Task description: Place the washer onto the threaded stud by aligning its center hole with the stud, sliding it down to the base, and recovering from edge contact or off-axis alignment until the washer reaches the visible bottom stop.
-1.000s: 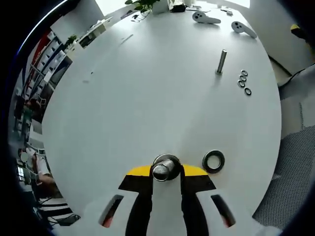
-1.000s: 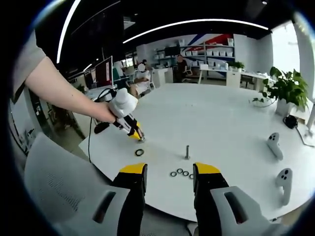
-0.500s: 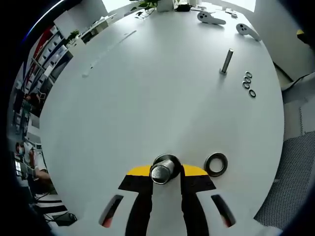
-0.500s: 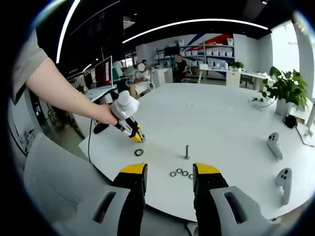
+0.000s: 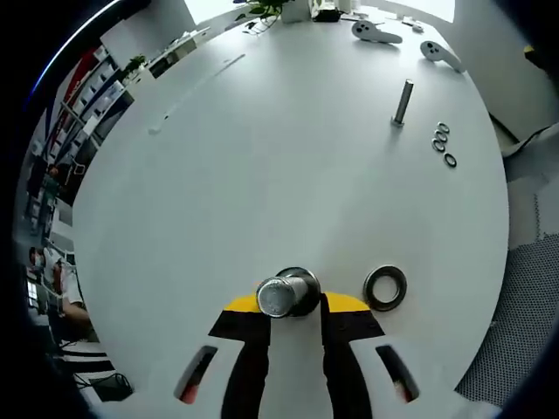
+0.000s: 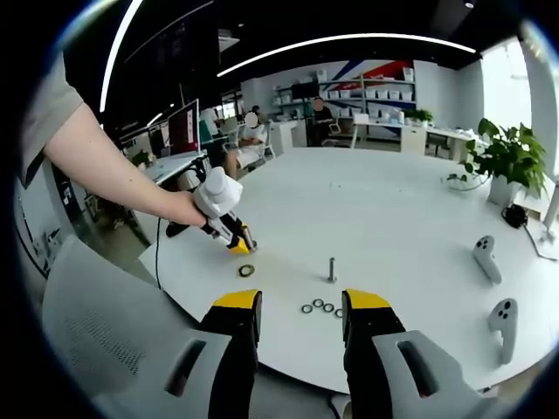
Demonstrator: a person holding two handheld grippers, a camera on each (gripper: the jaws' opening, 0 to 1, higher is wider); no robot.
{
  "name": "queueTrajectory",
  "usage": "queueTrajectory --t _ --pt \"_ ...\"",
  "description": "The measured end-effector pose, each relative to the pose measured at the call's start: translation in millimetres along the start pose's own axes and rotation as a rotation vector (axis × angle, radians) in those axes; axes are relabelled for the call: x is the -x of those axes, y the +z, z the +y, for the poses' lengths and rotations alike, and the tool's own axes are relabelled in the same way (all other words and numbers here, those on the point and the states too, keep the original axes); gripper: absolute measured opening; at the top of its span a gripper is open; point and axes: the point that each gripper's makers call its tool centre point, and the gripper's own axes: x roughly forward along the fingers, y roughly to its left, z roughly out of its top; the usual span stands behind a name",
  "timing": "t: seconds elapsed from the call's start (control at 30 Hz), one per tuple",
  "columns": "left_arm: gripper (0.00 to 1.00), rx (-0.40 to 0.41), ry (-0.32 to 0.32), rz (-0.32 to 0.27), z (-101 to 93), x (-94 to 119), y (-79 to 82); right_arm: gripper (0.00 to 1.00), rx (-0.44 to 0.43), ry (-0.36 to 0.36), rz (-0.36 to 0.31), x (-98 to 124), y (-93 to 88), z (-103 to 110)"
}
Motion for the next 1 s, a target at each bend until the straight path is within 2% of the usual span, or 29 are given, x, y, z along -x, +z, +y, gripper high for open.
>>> queueTrajectory --t 0.23,0.4,1.0 --pt "0.19 0.026 -0.013 0.029 1.8 -0.7 -10.8 0.39 -0.002 -0.005 -0.002 0.5 0.2 -0.8" --pt "0.25 0.078 0.007 -0.005 4.6 2.7 -9.7 0.39 0.001 -0.006 -0.003 0.8 0.4 -0.6" --pt "0.24 0.113 -0.020 -0.019 -5.9 23.8 -15.7 0.39 0.007 0.000 0.000 0.3 0.7 0.6"
